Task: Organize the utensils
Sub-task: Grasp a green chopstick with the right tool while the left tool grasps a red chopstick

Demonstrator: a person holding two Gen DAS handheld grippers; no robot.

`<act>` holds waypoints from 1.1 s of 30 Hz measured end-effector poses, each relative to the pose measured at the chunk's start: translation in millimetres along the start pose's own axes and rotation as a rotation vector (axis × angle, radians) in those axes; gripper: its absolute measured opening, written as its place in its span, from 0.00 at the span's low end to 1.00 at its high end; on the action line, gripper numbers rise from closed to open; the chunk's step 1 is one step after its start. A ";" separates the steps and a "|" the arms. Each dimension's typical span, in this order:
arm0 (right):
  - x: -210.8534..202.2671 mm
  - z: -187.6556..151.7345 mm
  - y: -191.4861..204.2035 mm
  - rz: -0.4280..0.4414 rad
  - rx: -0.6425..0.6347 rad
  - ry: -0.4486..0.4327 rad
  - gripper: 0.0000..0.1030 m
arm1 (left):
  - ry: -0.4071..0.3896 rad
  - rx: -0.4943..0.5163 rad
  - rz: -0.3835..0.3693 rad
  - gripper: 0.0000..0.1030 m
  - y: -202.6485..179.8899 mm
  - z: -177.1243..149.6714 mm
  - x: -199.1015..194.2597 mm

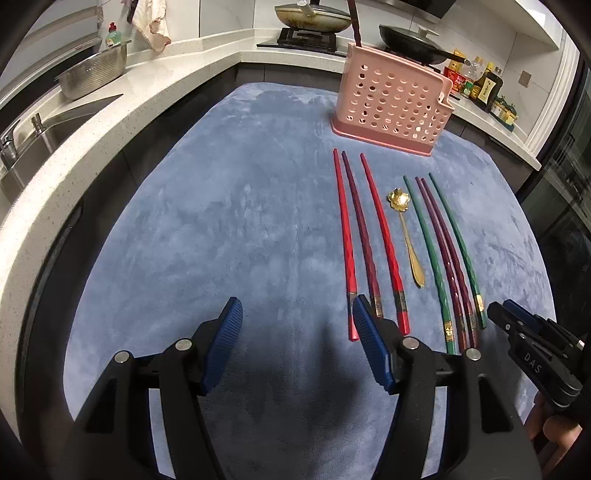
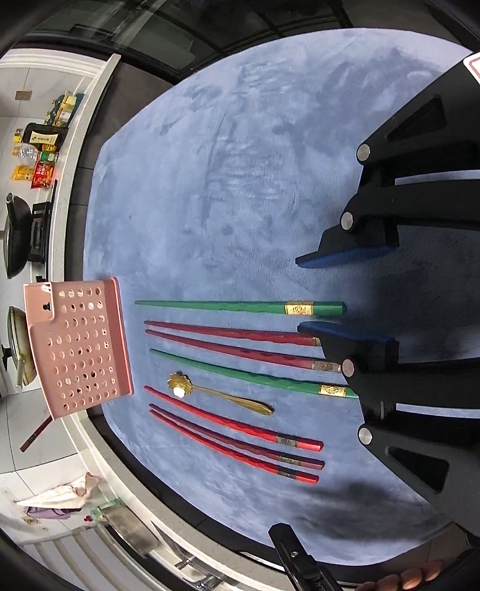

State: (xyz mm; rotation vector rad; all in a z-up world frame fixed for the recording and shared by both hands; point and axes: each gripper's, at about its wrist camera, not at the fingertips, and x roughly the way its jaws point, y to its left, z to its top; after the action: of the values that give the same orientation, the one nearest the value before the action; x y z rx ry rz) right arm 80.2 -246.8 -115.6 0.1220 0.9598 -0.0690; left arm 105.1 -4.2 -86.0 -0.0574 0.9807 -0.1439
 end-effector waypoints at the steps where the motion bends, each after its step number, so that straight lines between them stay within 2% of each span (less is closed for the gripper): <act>1: 2.4 0.5 0.7 0.003 0.000 0.004 0.24 | 0.004 -0.002 0.000 0.57 0.0 -0.4 1.2; 5: 11.1 2.2 2.9 0.013 0.004 0.016 0.22 | 0.015 -0.012 -0.008 0.57 0.3 -1.5 5.1; 14: 22.5 -0.6 0.2 0.011 0.006 0.034 0.07 | 0.036 -0.002 -0.018 0.57 -6.4 -3.8 13.8; 30: 9.1 -19.4 -10.1 0.023 0.041 0.044 0.07 | 0.060 0.015 -0.031 0.57 -19.4 -8.4 37.4; 33: 9.6 -19.5 -9.5 0.021 0.039 0.045 0.07 | 0.060 0.027 -0.025 0.54 -21.1 -8.4 42.2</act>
State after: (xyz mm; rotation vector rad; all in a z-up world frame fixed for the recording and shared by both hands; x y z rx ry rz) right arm 68.8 -253.6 -135.2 0.1701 1.0020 -0.0654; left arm 119.2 -31.2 -123.0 -0.0412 1.0377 -0.1829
